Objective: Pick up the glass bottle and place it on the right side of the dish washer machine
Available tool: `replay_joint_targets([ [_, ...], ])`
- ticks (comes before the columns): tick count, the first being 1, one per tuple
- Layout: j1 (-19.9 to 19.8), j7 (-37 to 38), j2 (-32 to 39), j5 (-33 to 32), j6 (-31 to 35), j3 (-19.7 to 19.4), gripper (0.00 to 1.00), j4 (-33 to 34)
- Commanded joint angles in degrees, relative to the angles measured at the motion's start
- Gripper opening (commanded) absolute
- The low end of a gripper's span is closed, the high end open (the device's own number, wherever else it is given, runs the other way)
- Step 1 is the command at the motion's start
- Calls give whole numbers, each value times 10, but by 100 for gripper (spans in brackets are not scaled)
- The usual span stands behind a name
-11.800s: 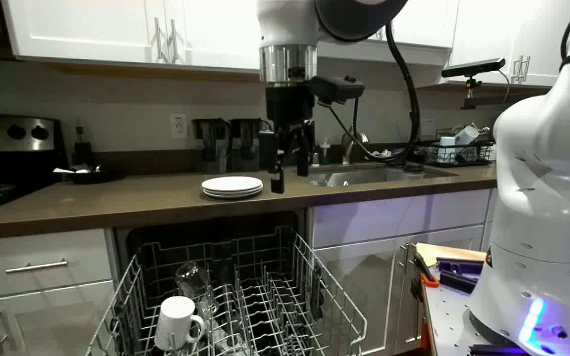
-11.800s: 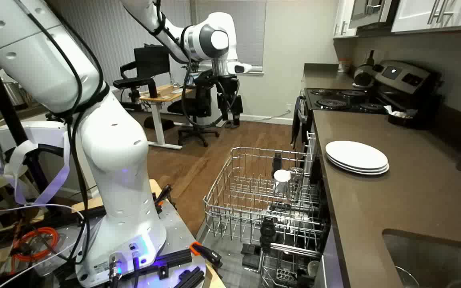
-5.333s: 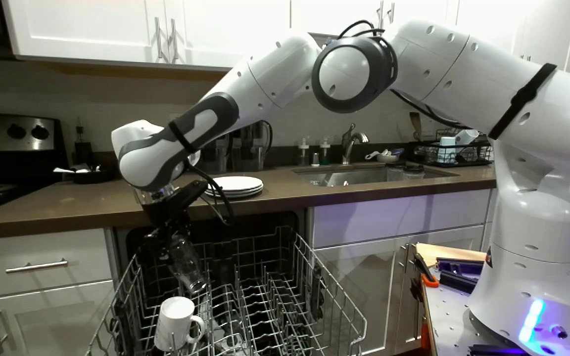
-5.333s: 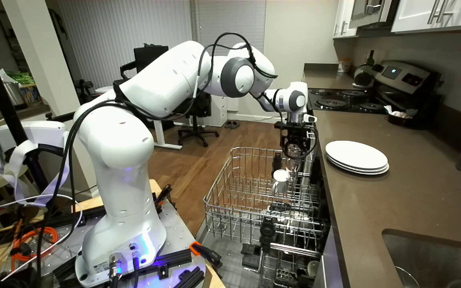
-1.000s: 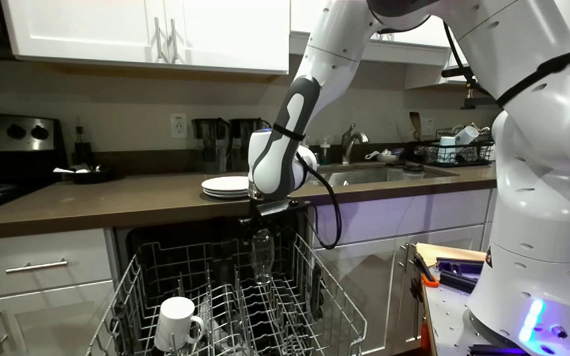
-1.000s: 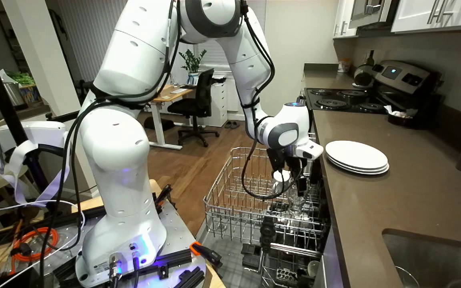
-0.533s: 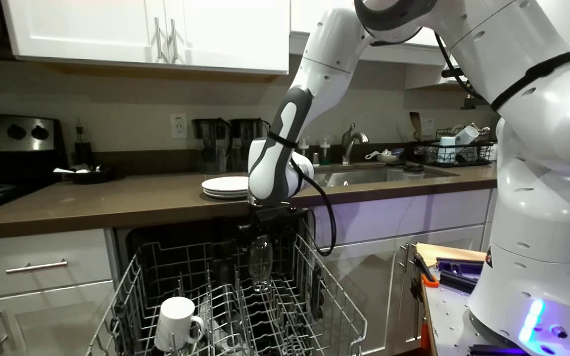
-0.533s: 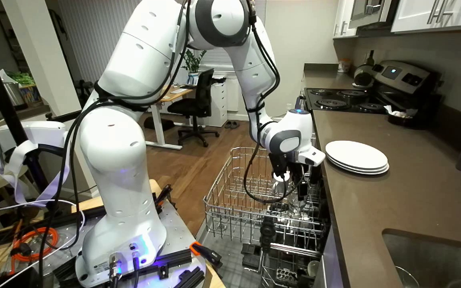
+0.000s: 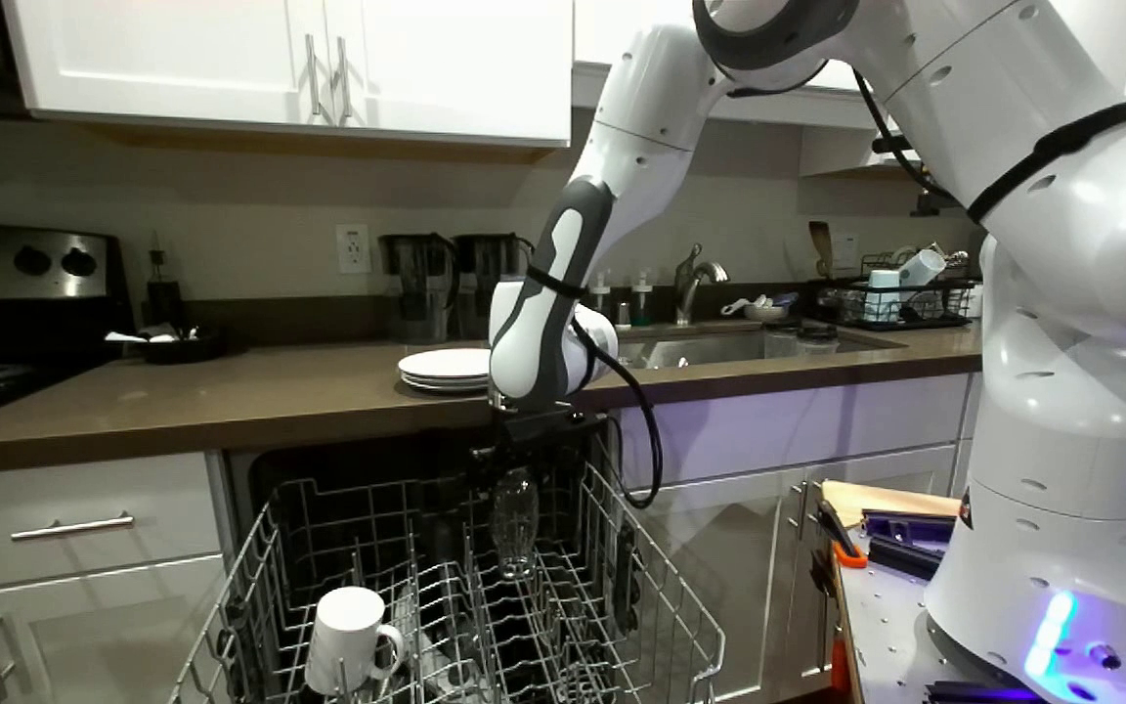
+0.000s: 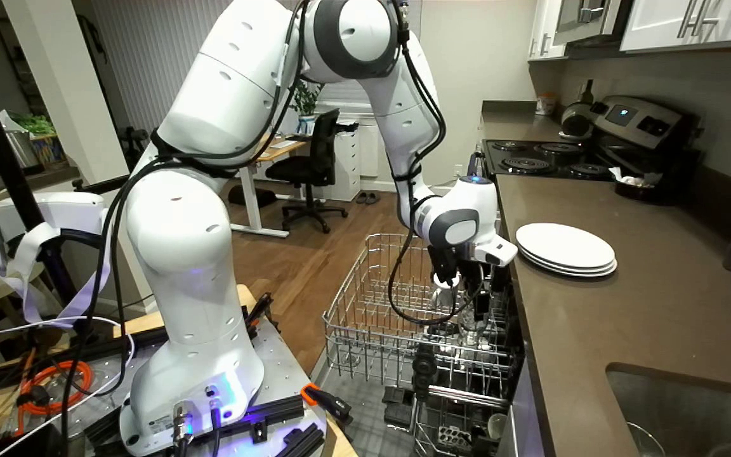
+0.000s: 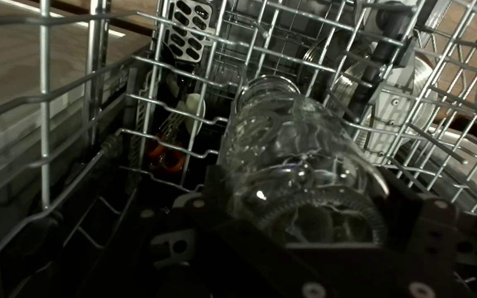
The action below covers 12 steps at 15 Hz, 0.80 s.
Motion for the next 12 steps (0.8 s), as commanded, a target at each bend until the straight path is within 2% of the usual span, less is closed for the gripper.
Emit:
replay_joint_targets([
  [1,13,-16,-31,6,-15,-16,61,-9],
  [7,43,-2,-72,-9,-36,-44,61,-23],
  [12,53,2,-91,-17,-58,-56,61,-30],
])
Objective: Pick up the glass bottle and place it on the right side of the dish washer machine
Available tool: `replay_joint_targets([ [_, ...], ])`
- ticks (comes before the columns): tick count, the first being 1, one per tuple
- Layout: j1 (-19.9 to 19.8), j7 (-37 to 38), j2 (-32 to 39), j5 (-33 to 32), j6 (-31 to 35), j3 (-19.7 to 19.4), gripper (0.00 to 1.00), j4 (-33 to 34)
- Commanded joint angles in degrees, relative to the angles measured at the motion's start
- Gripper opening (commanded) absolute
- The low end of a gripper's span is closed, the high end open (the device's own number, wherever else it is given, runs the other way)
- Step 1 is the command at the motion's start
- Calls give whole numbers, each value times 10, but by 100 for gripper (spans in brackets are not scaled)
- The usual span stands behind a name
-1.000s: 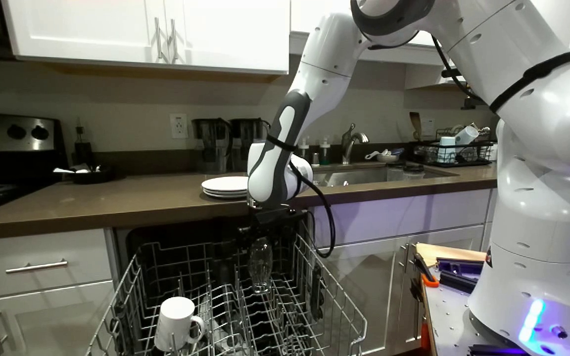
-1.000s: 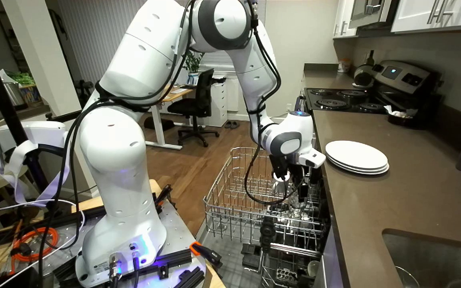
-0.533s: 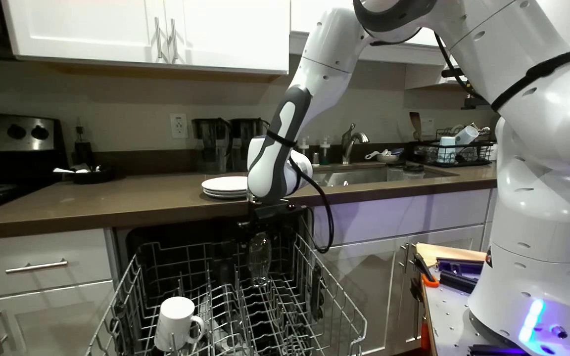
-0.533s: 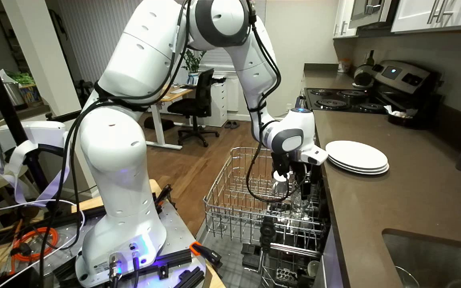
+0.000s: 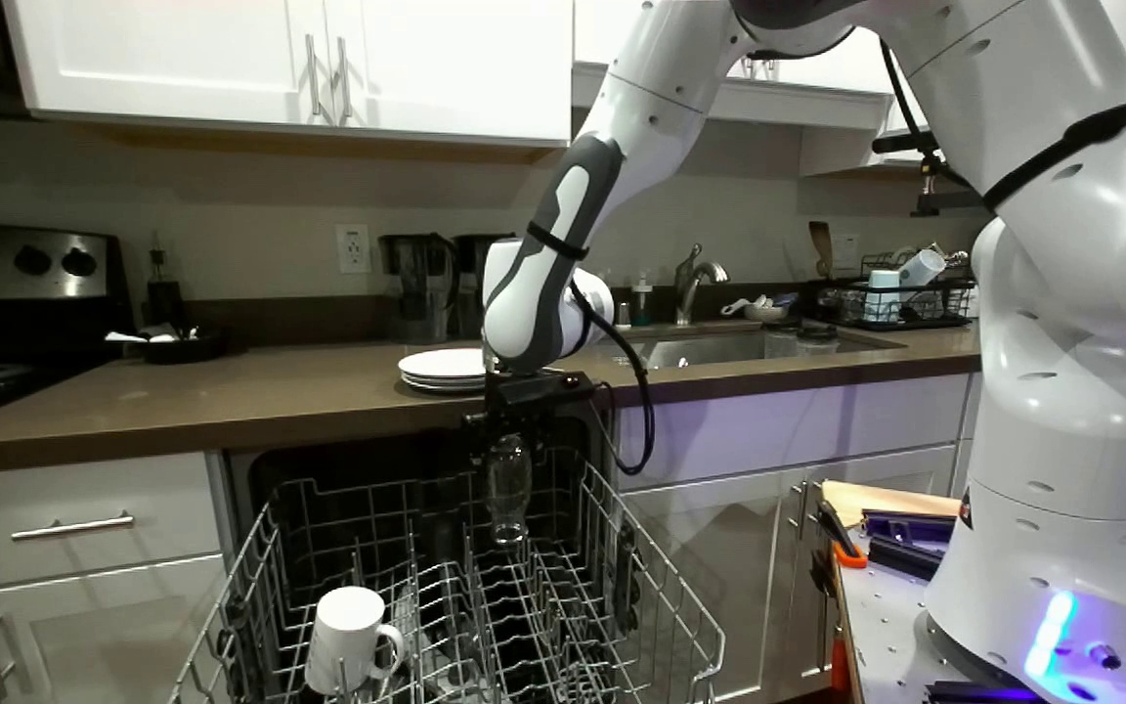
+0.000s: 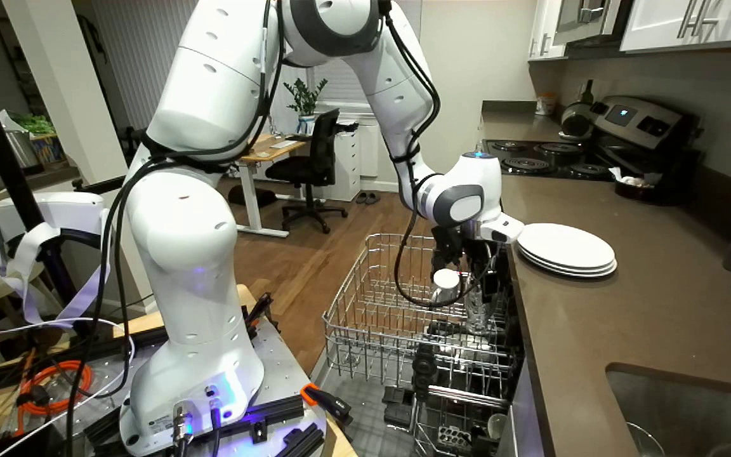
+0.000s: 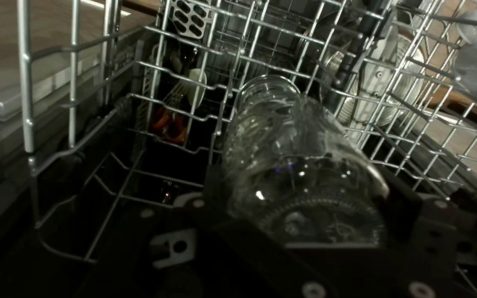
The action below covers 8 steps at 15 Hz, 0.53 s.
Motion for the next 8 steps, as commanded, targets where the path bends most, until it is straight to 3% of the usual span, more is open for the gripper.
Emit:
replay_joint_targets([
  [1,8,2,-32,-11,-20,-11,61,-23],
  [8,-2,-5,-26,-3,3,-5,61,-48],
])
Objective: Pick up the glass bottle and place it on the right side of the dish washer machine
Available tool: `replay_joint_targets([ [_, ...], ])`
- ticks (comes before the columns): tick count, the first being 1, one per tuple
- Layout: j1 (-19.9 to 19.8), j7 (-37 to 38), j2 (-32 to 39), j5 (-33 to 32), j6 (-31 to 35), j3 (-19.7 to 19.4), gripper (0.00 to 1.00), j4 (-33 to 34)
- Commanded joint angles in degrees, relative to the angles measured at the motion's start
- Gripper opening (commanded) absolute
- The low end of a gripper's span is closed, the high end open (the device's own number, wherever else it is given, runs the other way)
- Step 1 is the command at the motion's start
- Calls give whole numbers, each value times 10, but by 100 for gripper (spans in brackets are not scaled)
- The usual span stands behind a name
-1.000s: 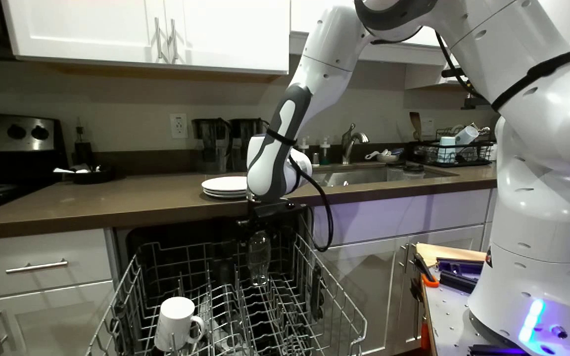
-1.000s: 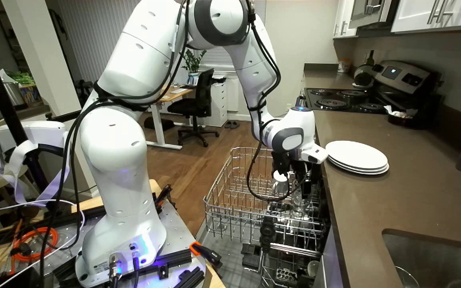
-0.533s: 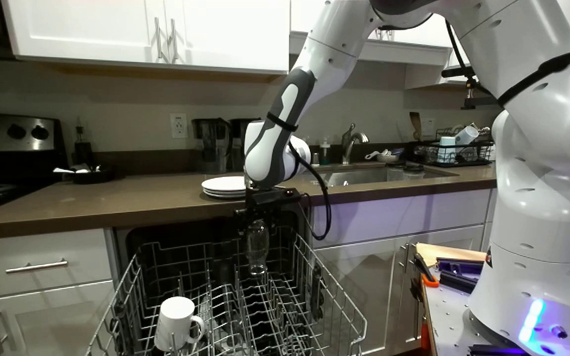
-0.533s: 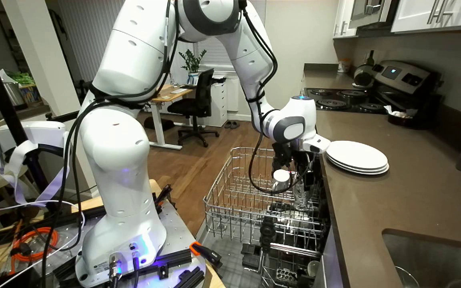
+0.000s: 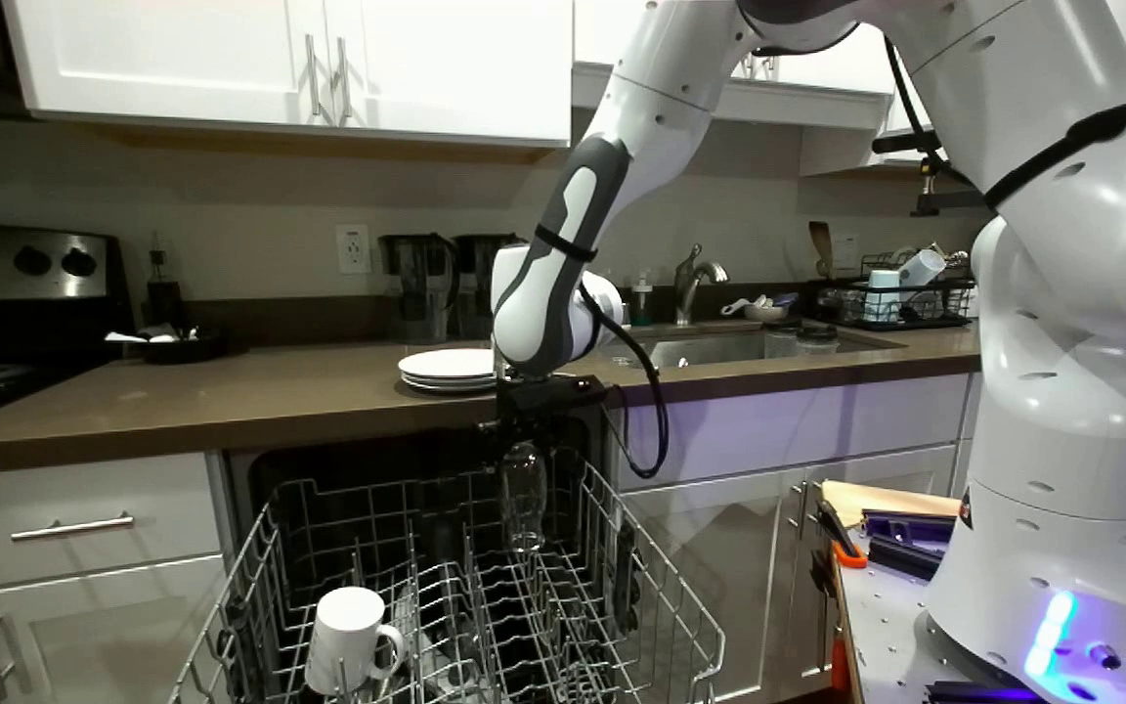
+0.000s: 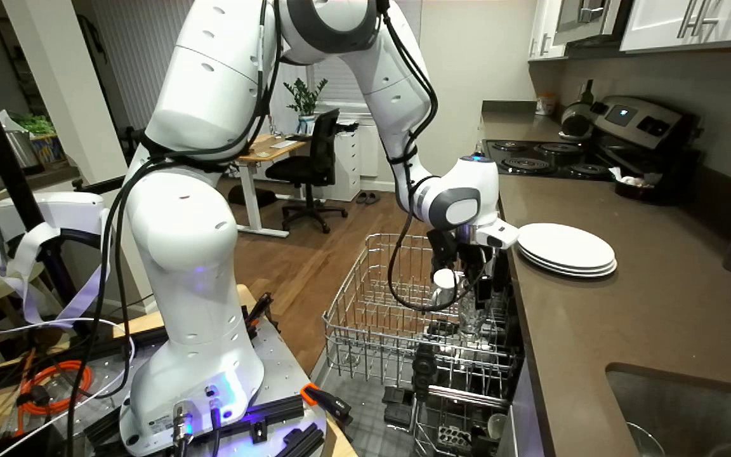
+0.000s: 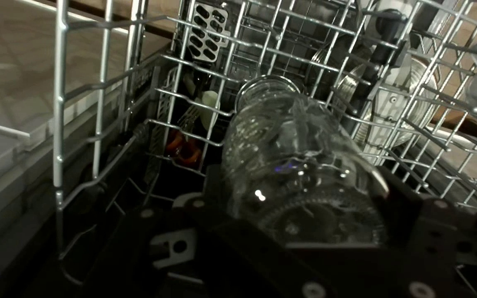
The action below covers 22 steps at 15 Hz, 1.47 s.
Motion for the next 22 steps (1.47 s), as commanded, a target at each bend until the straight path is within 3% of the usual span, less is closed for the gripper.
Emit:
replay_joint_targets([
  [1,-6,-7,-15,-2,22,-1,61,-26],
  [8,-18,-15,3,8,43,7,61,-27],
  [22,-59,-34,66,37,72,67,61,2],
])
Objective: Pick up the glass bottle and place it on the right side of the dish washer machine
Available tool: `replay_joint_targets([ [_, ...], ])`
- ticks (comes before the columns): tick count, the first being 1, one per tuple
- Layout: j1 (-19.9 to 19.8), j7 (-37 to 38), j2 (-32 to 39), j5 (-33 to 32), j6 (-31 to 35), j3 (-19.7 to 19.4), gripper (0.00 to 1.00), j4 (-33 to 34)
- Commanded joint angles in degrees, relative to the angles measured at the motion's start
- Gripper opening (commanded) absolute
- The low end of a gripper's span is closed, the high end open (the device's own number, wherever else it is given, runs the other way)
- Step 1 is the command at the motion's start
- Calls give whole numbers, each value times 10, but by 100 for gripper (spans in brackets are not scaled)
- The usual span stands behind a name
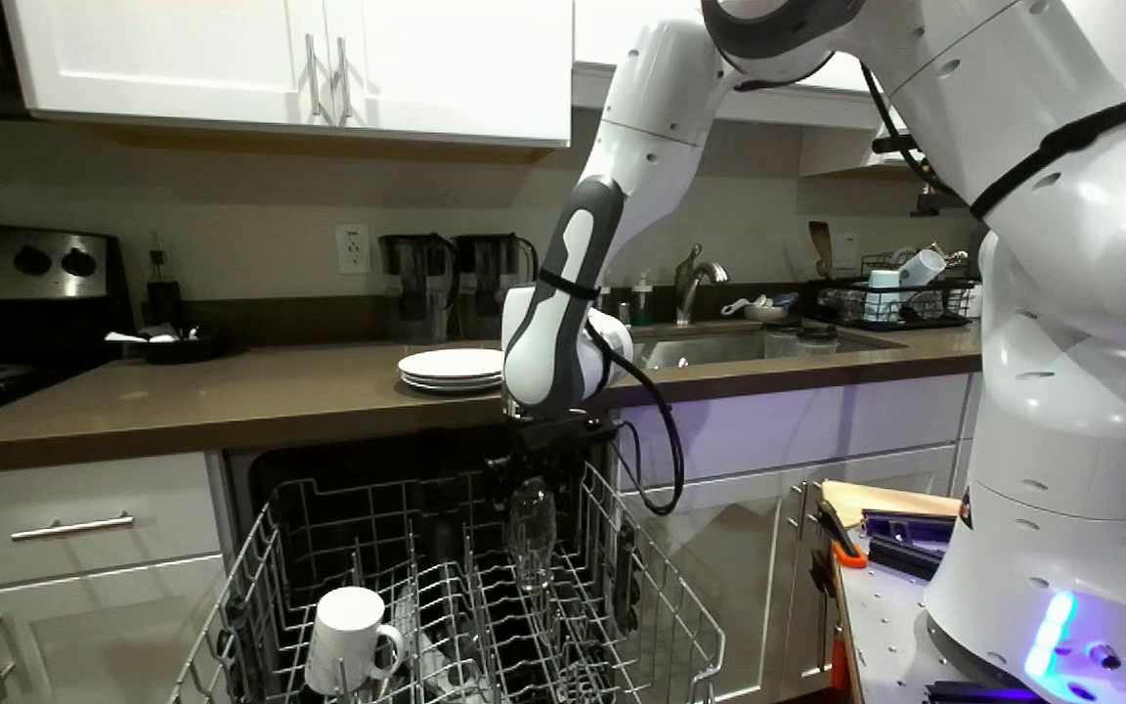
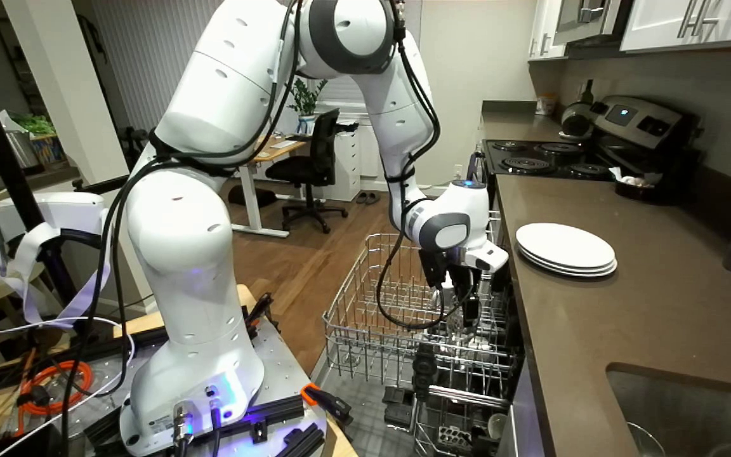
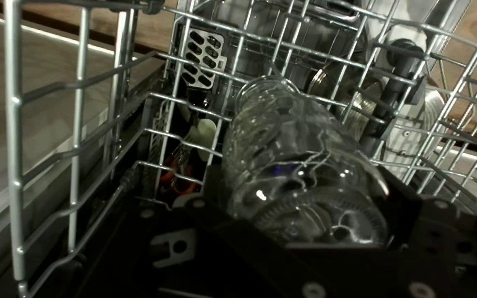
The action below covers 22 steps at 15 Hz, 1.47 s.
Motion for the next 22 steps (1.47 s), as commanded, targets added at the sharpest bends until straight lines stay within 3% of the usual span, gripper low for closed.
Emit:
replay_joint_targets([
  [1,-21,-33,18,24,15,22,61,16],
  [8,-31,-39,41,27,9,33,61,35],
  [10,-32,-41,44,27,7,34,69,37],
  [12,-36,-44,40,29,-2,39,83,37],
  [13,-35,-45,35,29,-11,40,97,35],
  [22,-8,-36,-19,16,-79,28,100,17],
])
